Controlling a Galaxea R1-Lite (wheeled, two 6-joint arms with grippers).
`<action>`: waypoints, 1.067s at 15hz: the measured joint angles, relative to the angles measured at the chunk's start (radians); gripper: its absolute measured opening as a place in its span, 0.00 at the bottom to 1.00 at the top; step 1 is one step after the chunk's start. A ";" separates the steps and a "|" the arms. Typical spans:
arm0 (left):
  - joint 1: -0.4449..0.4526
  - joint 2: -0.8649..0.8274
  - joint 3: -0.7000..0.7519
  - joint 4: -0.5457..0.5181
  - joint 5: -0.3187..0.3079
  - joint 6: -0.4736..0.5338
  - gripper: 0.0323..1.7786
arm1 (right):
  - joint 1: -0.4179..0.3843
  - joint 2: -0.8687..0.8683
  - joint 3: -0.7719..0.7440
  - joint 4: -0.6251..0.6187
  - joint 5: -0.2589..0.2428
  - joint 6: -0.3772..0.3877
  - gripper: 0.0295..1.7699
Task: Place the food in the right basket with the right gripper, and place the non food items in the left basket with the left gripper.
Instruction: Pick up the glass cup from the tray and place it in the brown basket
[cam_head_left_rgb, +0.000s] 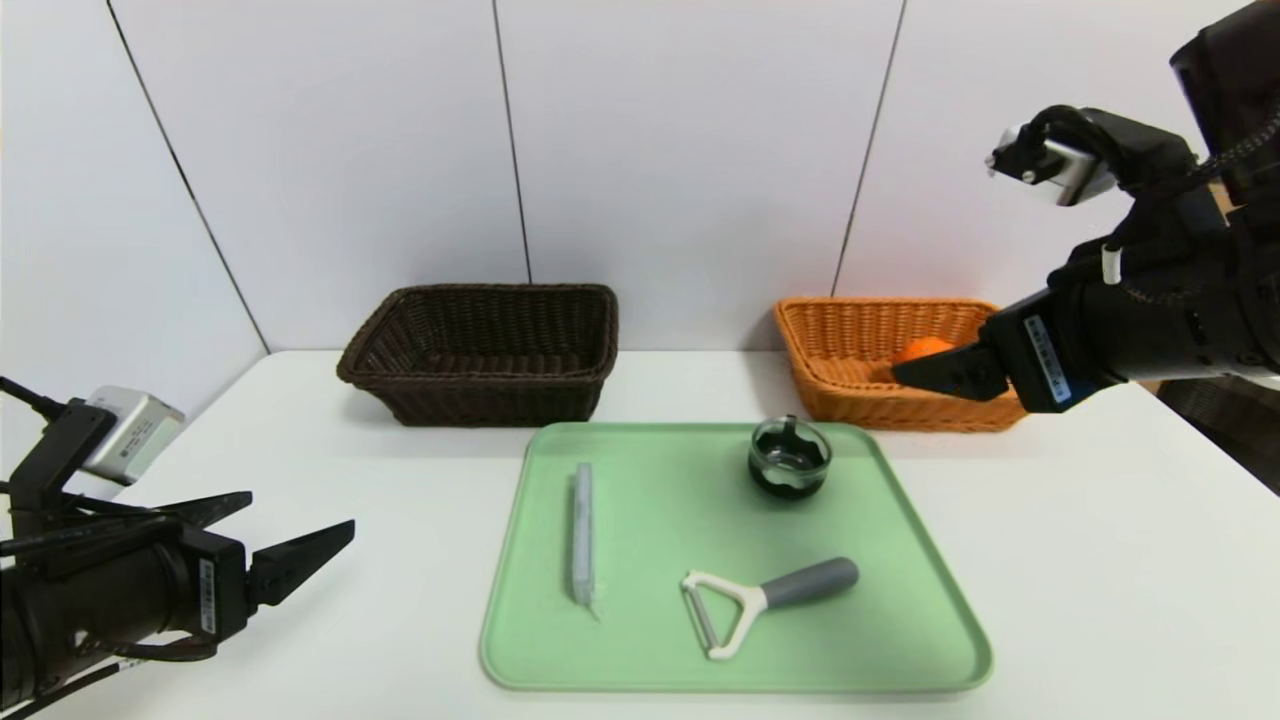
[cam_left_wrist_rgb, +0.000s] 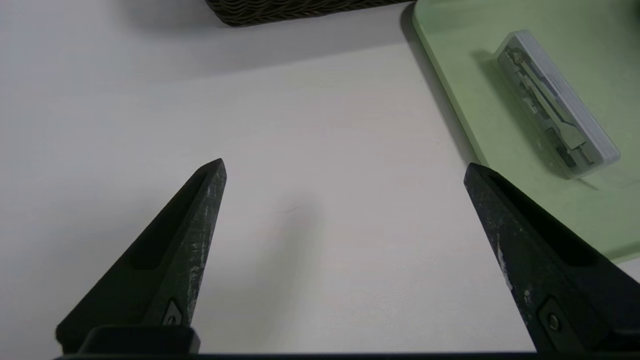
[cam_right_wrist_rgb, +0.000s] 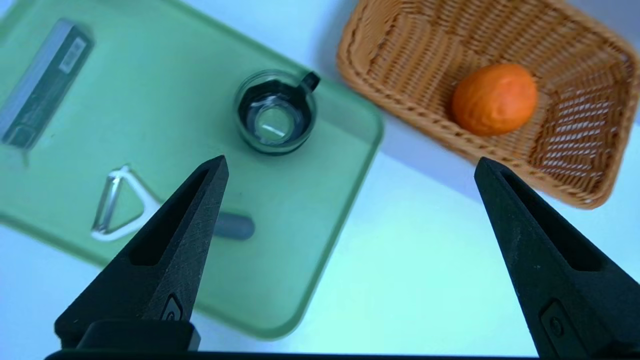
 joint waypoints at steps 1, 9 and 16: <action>-0.001 0.000 0.000 0.000 0.000 0.000 0.95 | 0.011 -0.004 0.006 0.013 -0.004 0.023 0.96; -0.003 -0.002 0.001 0.000 0.001 0.000 0.95 | 0.052 0.083 -0.087 0.176 -0.037 0.270 0.96; -0.003 -0.006 0.005 0.000 0.001 0.000 0.95 | 0.073 0.238 -0.266 0.348 -0.040 0.505 0.96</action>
